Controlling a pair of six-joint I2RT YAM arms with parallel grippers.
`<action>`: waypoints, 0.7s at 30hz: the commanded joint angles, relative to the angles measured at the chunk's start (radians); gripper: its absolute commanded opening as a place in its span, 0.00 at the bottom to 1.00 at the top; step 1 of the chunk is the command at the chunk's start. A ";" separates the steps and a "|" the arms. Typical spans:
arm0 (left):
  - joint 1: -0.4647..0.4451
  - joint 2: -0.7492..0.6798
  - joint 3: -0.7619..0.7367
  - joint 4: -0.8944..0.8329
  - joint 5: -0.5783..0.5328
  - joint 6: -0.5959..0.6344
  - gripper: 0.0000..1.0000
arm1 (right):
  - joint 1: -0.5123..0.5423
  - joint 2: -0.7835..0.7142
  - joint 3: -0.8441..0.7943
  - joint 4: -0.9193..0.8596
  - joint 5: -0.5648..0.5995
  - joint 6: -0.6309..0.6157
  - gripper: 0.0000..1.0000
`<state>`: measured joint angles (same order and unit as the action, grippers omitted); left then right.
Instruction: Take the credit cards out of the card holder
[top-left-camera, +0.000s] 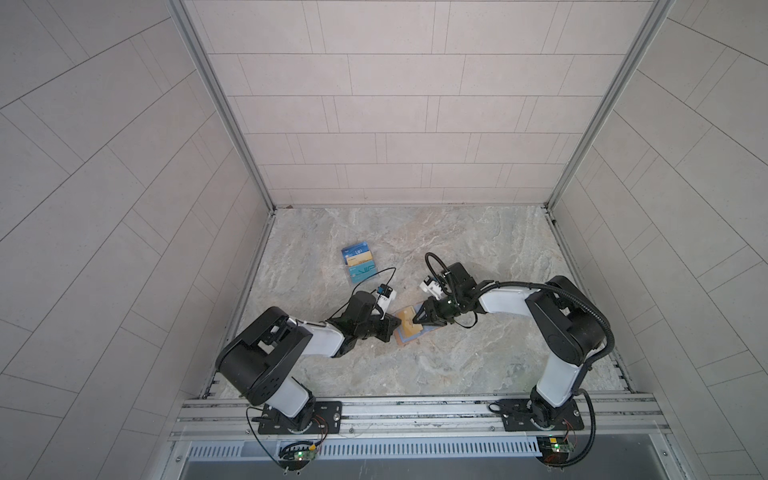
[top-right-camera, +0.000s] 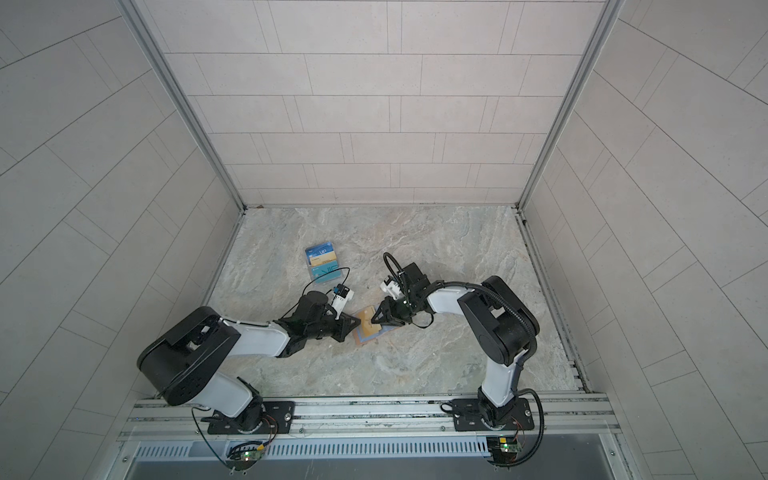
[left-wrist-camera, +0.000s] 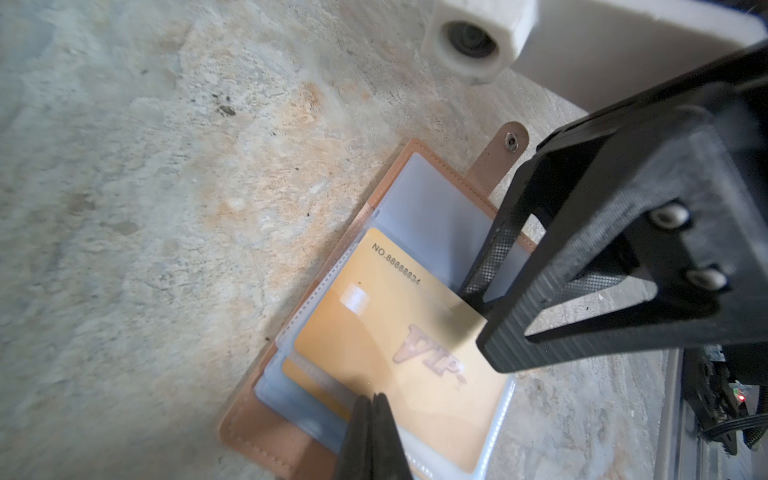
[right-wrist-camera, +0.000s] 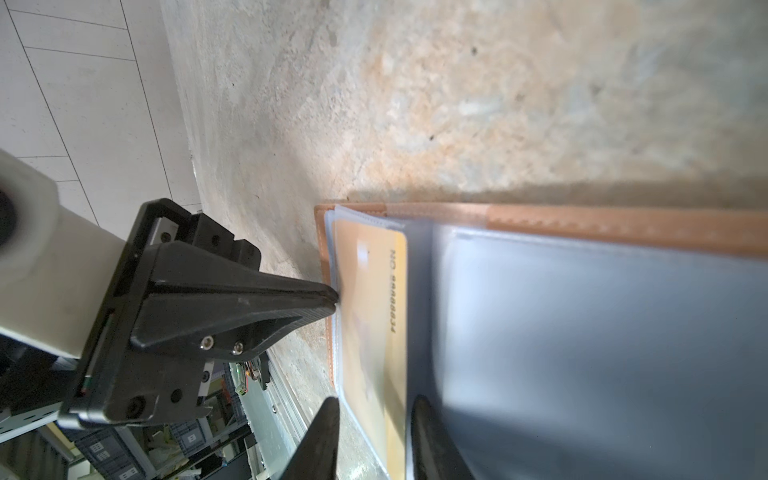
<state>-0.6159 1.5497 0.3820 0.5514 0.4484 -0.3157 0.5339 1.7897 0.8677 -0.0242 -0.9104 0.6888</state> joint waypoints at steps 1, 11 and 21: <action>-0.010 0.046 -0.020 -0.149 -0.025 0.017 0.00 | 0.006 0.010 0.008 0.039 -0.044 0.020 0.31; -0.010 0.047 -0.028 -0.145 -0.028 0.015 0.00 | 0.005 0.006 0.001 0.069 -0.056 0.035 0.28; -0.010 0.044 -0.028 -0.145 -0.027 0.015 0.00 | 0.013 0.063 0.001 0.186 -0.100 0.118 0.26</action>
<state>-0.6159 1.5520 0.3824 0.5529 0.4473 -0.3157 0.5346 1.8233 0.8658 0.1032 -0.9775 0.7712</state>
